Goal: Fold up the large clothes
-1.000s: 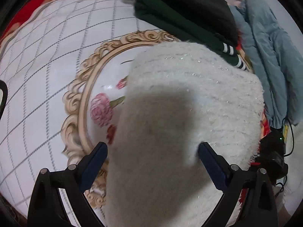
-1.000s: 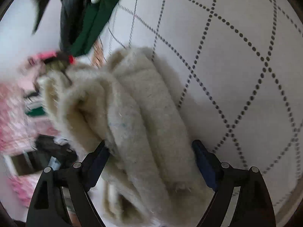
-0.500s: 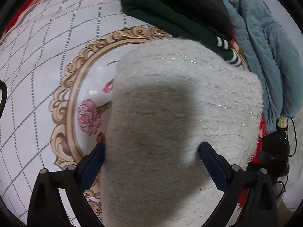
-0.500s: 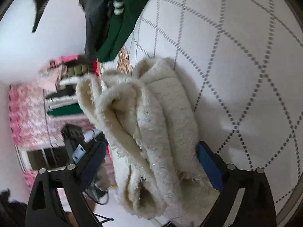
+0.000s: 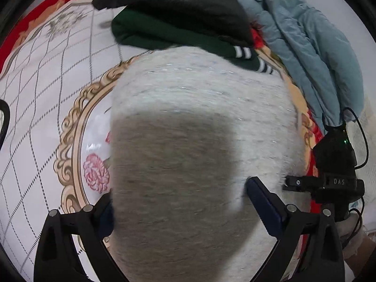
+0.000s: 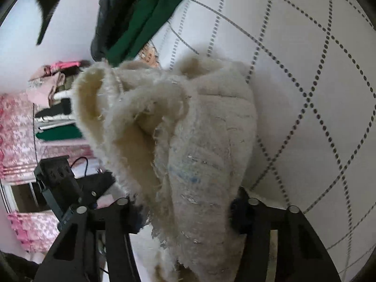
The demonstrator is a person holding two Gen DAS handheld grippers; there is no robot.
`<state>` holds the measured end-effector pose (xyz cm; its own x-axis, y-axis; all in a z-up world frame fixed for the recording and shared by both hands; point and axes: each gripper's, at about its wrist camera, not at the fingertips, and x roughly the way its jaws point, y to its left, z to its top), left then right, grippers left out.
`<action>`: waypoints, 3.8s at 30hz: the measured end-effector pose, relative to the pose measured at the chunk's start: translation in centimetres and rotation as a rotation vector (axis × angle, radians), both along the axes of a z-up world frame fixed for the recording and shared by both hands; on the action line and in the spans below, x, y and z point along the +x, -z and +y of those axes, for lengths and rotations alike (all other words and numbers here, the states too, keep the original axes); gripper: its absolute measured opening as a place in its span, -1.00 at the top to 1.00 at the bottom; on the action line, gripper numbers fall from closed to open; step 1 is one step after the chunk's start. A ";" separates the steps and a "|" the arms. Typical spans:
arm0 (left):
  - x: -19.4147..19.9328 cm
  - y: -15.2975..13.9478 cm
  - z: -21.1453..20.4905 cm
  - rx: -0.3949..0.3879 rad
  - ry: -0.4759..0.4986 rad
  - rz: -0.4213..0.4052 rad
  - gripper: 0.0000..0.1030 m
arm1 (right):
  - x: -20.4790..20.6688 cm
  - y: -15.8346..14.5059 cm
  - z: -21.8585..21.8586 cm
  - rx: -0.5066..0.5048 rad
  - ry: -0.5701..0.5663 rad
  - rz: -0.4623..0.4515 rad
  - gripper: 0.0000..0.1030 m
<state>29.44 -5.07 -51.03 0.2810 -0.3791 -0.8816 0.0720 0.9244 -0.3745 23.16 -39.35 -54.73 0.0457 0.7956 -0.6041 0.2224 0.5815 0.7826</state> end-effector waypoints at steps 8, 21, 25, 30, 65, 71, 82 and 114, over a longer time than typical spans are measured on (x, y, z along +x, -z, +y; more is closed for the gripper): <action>2.3 -3.5 0.5 -0.010 0.073 -0.059 -0.91 | 1.1 -3.4 1.2 0.025 0.106 -0.027 0.01; 9.4 -13.7 2.8 -0.024 0.071 -0.167 -0.91 | 6.5 -13.1 2.2 0.056 0.183 -0.098 0.02; 14.3 -17.1 2.9 -0.008 0.062 -0.197 -0.91 | 12.0 -17.2 1.9 0.067 0.182 -0.126 0.02; 22.5 -18.8 2.6 -0.005 0.030 -0.228 -0.90 | 21.9 -20.7 1.1 0.061 0.192 -0.149 0.02; 21.9 -22.7 5.9 0.344 -0.173 -0.249 -0.95 | 20.6 -33.1 3.9 -1.013 0.108 -0.363 -1.00; 14.2 -30.1 6.2 0.352 -0.177 -0.317 -0.95 | 12.2 -42.4 6.7 -1.066 0.154 -0.456 -1.00; 0.6 -41.9 6.8 0.322 -0.150 -0.462 -0.95 | -4.0 -57.1 10.8 -1.094 0.230 -0.561 -1.00; -15.8 -51.0 7.1 0.341 -0.183 -0.636 -0.96 | -25.8 -74.0 10.9 -1.124 0.326 -0.809 -1.00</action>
